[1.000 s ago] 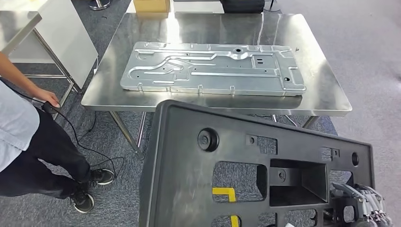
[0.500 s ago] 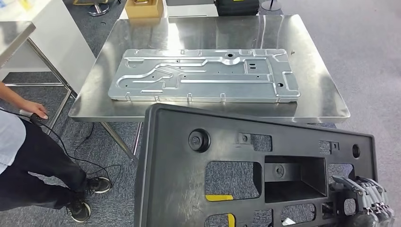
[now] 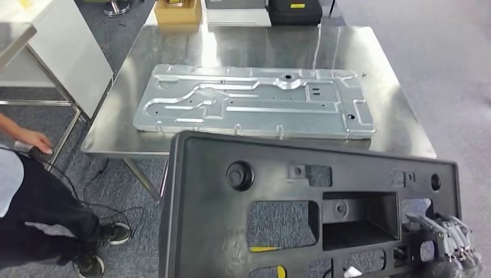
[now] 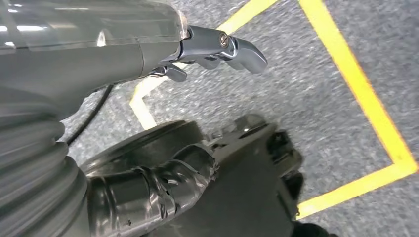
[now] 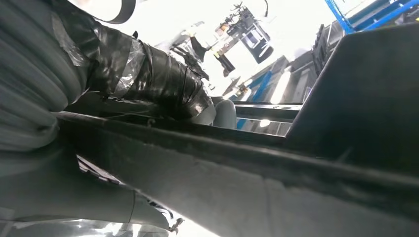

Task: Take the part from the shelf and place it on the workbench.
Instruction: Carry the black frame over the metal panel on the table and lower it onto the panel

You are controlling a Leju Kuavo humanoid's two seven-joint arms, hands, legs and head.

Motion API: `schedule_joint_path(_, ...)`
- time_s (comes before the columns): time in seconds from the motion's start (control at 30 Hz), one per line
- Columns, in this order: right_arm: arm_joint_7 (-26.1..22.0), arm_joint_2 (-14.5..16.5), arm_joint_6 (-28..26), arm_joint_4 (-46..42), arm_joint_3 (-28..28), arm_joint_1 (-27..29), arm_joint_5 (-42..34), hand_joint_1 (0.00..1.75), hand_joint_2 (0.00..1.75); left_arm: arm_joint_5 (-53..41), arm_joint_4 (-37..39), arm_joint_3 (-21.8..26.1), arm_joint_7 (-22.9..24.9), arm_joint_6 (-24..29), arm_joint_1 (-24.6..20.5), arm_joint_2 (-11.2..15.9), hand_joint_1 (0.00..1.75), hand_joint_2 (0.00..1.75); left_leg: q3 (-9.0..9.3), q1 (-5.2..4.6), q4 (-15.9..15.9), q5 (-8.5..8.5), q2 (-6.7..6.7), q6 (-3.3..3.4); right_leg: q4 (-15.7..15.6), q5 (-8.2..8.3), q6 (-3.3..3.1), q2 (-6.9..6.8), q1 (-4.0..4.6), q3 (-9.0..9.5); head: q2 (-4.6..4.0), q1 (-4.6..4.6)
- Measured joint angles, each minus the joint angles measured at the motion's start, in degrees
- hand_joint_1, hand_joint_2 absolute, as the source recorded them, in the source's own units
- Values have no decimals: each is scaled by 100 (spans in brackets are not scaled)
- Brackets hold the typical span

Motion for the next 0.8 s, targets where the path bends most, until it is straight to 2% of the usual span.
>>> schedule_joint_path(0.03,0,-11,0,9,0,-1,-10,175,175,-5,0,-1,0,0,-5,-1,0,175,35,-1,-4,-31,2,13,386,-126,17,1,-7,-254,0,2)
schedule_joint_path(0.07,0,-22,0,21,0,0,-16,175,175,-8,0,-1,0,-1,-5,-2,0,175,73,-1,-3,-68,0,15,688,-177,36,0,-14,-481,0,3)
schedule_joint_path(0.1,0,-30,0,32,0,1,-19,175,175,-9,0,-1,1,-1,-3,-2,0,175,123,0,-2,-110,-2,10,816,-117,51,-1,-21,-625,0,3)
schedule_joint_path(0.13,-1,-37,0,39,0,1,-20,175,175,-10,0,-1,1,-1,0,-2,0,175,185,1,-1,-157,-5,1,729,64,60,-2,-29,-660,0,3)
schedule_joint_path(0.2,0,-48,0,47,0,-1,-28,175,175,-10,1,1,2,-1,9,-2,0,175,323,4,3,-272,-12,-39,62,605,47,-6,-42,-454,0,3)
schedule_joint_path(0.23,0,-55,0,51,0,-2,-36,175,175,-13,2,1,2,-1,8,-2,0,175,365,-5,18,-329,-17,-70,-270,776,23,-10,-33,-328,0,3)
schedule_joint_path(0.27,1,-60,0,56,0,-4,-44,175,175,-15,3,1,3,-1,4,-2,0,175,382,-12,27,-373,-21,-102,-493,852,-15,-11,-22,-239,0,1)
schedule_joint_path(0.33,1,-68,0,63,0,-4,-56,175,175,-21,3,1,4,-1,-10,-2,0,175,378,-23,29,-417,-22,-162,-602,787,-95,-2,5,-199,0,-4)
schedule_joint_path(0.4,1,-71,0,63,0,-4,-60,175,175,-25,2,1,6,1,-29,2,0,175,406,-16,35,-470,-12,-219,-651,752,-166,13,-13,-154,0,-10)
schedule_joint_path(0.43,1,-72,0,62,0,-7,-62,175,175,-26,1,1,6,1,-39,4,0,175,374,-11,148,-538,-10,-246,-686,737,-200,11,-24,-108,0,-15)
schedule_joint_path(0.47,1,-72,0,62,1,-12,-66,175,175,-27,1,0,3,2,-46,6,0,175,268,-3,382,-645,-10,-274,-719,719,-232,3,-37,-55,0,-20)
schedule_joint_path(0.53,1,-72,0,63,2,-19,-76,175,175,-34,1,-1,1,2,-44,7,0,175,-132,18,1082,-900,-12,-311,-743,670,-274,-17,-39,16,0,-30)
schedule_joint_path(0.6,0,-72,0,64,2,-21,-82,175,175,-40,2,-2,2,2,-41,7,0,175,-388,28,1488,-1030,-12,-326,-744,641,-285,-22,-37,41,0,-31)
schedule_joint_path(0.67,0,-72,0,64,2,-21,-84,175,175,-41,2,-2,2,2,-39,7,0,175,-436,29,1557,-1045,-12,-329,-744,635,-284,-22,-37,47,0,-31)
schedule_joint_path(0.73,-1,-72,0,66,2,-20,-89,175,175,-43,2,-1,3,2,-24,7,0,175,-609,37,1742,-1012,-11,-337,-744,603,-283,-15,-37,84,0,-31)
schedule_joint_path(0.8,-1,-72,0,69,2,-21,-101,175,175,-46,2,0,8,5,-4,10,0,175,-539,33,1097,-402,-11,-305,-745,461,-232,8,-31,259,0,-28)
